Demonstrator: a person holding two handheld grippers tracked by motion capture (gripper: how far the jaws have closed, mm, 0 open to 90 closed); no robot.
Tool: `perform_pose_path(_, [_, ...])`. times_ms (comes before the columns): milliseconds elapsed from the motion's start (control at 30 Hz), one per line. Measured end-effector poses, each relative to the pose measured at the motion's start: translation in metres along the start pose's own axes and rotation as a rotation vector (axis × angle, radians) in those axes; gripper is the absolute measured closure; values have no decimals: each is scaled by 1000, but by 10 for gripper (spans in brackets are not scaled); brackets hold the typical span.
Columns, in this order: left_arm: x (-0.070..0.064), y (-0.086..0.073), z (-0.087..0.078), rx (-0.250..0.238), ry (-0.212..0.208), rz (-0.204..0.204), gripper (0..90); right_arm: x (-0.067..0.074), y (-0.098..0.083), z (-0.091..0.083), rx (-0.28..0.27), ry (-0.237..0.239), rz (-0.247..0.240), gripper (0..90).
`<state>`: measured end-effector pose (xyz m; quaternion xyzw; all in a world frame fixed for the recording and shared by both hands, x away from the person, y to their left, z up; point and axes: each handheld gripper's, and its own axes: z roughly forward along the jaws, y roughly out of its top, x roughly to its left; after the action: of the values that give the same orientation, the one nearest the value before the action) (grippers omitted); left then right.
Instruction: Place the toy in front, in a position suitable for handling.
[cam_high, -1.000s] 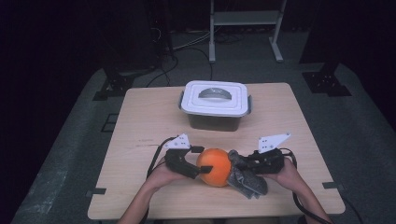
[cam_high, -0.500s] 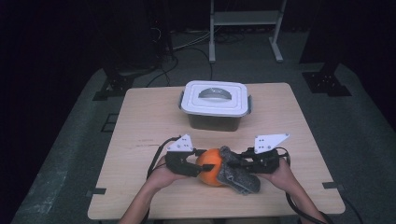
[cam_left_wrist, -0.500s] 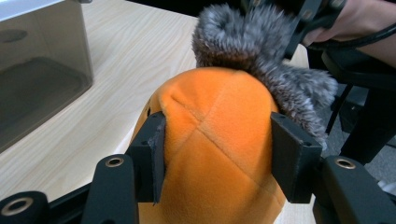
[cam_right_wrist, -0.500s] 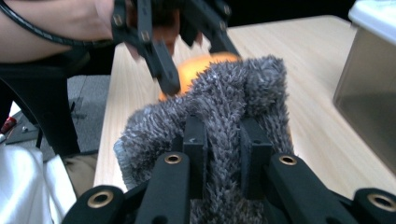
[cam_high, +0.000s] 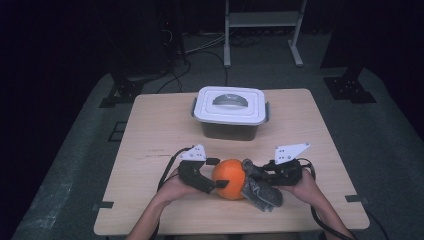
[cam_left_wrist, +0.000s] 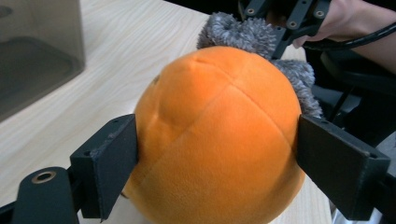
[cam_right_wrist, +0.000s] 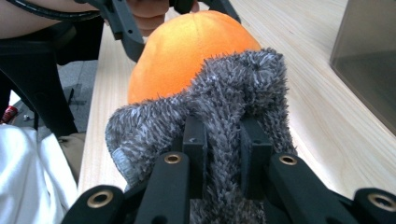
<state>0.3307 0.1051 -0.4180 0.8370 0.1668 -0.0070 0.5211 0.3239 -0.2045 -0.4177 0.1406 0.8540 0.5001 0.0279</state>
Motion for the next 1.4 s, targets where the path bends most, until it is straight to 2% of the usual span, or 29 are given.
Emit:
perform_pose_path(67, [-1,1,-2,3,6,7,332,-2,-1,-1,-4,0,13,751])
perform_pose_path(100, [-3,4,-4,16,26,12,382,-1,0,0,-11,1,19,751])
perform_pose_path(167, [-4,4,-5,16,35,13,422,0,2,1,-26,3,20,752])
perform_pose_path(200, [-3,7,-10,5,63,1,432,0,6,0,-43,-7,17,752])
perform_pose_path(233, [-3,8,-12,-2,82,2,439,1,8,-2,-64,-16,10,752])
perform_pose_path(267, [-3,8,-12,-2,82,2,445,2,11,-4,-94,-12,9,753])
perform_pose_path(300, [-4,10,-13,-5,111,-5,446,3,14,-5,-130,4,12,754])
perform_pose_path(333, [-5,11,-12,-4,109,-7,446,6,18,-5,-153,11,7,753])
perform_pose_path(367, [-6,10,-12,-4,102,-5,445,8,21,-4,-151,6,-5,753])
perform_pose_path(433, [-6,10,-11,2,101,-2,436,10,22,-2,-132,-3,-16,752])
perform_pose_path(467, [-7,10,-10,18,95,4,422,9,18,5,-100,-8,-15,753])
perform_pose_path(500, [-6,9,-10,17,89,4,404,8,15,6,-95,-2,-9,754])
perform_pose_path(567, [-5,9,-11,9,74,4,348,6,12,6,-74,-6,-14,753])
perform_pose_path(700, [-5,9,-12,-5,75,7,223,2,4,3,-48,5,0,751])
perform_pose_path(800, [-3,5,-6,0,71,8,149,0,0,1,-34,23,0,750])
perform_pose_path(833, [-1,2,-1,-1,57,5,134,0,0,1,-31,30,3,750])
perform_pose_path(933, [-1,1,0,3,44,2,173,-2,0,0,-25,27,-4,750])
perform_pose_path(1033, [-6,2,-3,27,4,41,293,-4,-2,-1,-19,3,4,750])
perform_pose_path(1067, [-6,2,-3,27,4,41,328,-4,-2,-1,-19,3,4,750])
perform_pose_path(1100, [-7,1,-4,24,-18,43,356,-6,-3,-2,-13,-9,11,749])
perform_pose_path(1167, [-8,1,-4,26,-30,53,410,-8,-5,-4,-10,-22,24,748])
perform_pose_path(1267, [-6,1,-5,31,-2,43,454,-7,-2,-5,-11,-29,30,752])
perform_pose_path(1333, [-5,1,-6,31,-3,40,461,-5,3,-9,-32,-23,17,756])
perform_pose_path(1400, [-6,0,-5,30,-14,41,460,-1,8,-11,-84,-2,17,756])
